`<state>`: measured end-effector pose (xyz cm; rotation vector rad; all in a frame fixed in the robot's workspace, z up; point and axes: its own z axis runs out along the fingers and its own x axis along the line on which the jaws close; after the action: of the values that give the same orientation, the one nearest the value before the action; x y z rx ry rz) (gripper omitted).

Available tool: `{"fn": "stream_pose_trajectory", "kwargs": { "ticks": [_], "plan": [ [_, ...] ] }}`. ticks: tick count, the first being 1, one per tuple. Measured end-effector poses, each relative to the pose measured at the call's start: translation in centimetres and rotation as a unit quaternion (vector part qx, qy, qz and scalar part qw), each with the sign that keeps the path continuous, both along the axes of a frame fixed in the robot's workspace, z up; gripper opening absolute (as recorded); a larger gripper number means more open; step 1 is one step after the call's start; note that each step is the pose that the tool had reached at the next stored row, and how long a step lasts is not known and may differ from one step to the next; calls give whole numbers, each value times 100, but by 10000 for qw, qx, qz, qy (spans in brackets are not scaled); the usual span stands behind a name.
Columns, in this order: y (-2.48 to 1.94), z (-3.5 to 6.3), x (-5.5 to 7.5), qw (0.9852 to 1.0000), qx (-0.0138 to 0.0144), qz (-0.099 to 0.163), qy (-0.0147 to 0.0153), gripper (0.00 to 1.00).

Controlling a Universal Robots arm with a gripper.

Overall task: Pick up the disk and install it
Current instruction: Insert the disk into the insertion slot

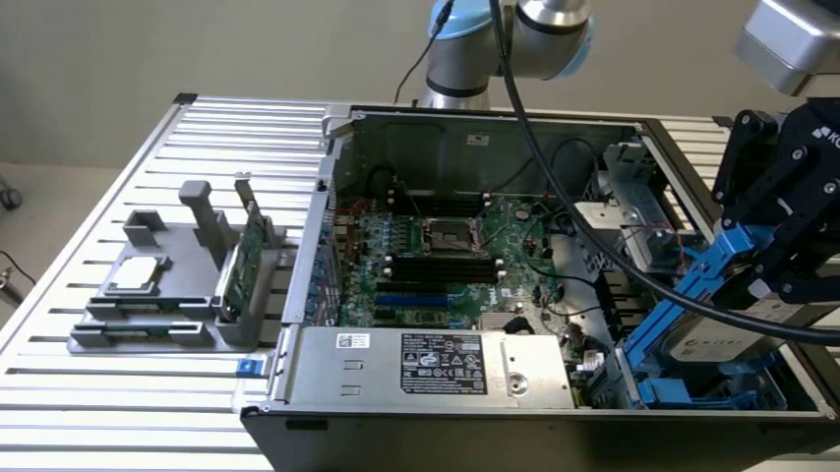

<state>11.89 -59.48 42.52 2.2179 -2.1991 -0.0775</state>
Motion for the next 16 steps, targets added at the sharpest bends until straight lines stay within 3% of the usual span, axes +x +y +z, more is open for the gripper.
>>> {"fn": "stream_pose_trajectory", "kwargs": {
  "ticks": [16],
  "plan": [
    [-1,-92,0,10000,1,-20,0,33]
  ]
}}
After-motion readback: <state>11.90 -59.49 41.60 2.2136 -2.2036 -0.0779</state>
